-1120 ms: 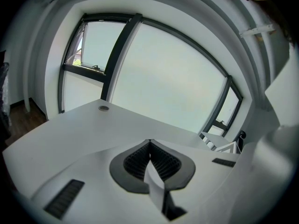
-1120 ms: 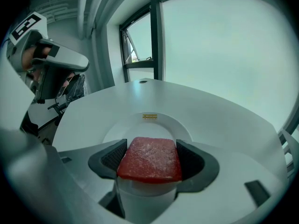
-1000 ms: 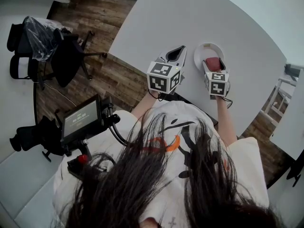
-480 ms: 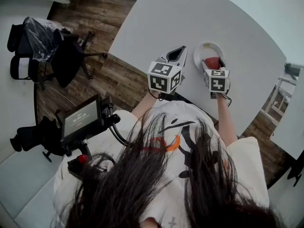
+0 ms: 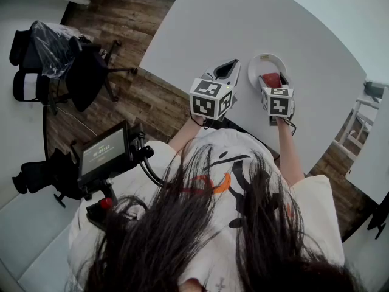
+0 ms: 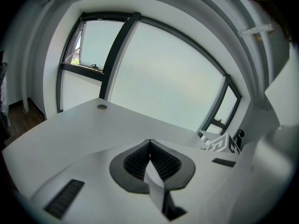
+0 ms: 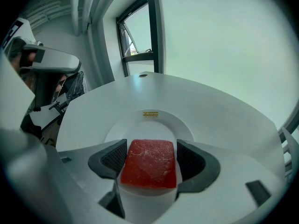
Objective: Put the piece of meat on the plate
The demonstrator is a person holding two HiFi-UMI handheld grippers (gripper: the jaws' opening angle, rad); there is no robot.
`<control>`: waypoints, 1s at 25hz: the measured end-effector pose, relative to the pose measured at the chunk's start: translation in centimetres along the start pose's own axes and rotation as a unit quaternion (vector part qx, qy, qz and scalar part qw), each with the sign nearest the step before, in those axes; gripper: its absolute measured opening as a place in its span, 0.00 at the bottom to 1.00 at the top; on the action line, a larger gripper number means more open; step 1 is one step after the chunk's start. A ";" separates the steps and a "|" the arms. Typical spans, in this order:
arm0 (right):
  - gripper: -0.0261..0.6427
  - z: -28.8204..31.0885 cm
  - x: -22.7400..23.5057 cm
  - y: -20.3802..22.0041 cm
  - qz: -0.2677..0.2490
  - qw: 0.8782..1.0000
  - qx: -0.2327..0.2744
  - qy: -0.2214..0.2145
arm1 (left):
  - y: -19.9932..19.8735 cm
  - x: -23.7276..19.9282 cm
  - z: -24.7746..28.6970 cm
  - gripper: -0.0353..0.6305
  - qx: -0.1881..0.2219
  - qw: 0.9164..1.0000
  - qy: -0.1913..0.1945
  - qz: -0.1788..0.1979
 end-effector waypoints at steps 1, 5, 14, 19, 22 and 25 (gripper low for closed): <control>0.54 0.0 0.1 -0.1 0.007 1.000 0.001 0.000 | 0.0 0.0 0.1 0.06 -0.001 1.000 0.000 0.000; 0.54 -0.6 0.1 -1.0 0.033 0.999 0.021 -0.006 | 0.2 0.1 -0.3 0.06 -0.002 1.000 0.001 0.000; 0.54 -6.0 -0.5 -2.3 0.110 0.989 0.091 -0.043 | 1.0 2.1 -1.9 0.06 0.004 1.000 0.002 0.003; 0.54 -8.7 -1.2 -0.8 0.144 0.980 0.109 -0.081 | 2.3 4.3 -2.9 0.06 0.006 1.000 -0.001 0.006; 0.54 -10.8 -2.0 1.1 0.134 0.979 0.118 -0.100 | 3.9 6.6 -4.4 0.06 0.009 1.000 -0.010 0.004; 0.54 -12.7 -2.7 3.5 0.124 0.977 0.123 -0.120 | 6.4 8.8 -6.4 0.06 0.009 1.000 -0.029 -0.006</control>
Point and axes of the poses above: the fingertips, and each gripper's own axes: z forward along the fingers, x to its right, y out of its underside, the point moved 5 cm from there along -z, backward along the fingers, and after that the axes turned 3 degrees about z, right-handed, at the moved point
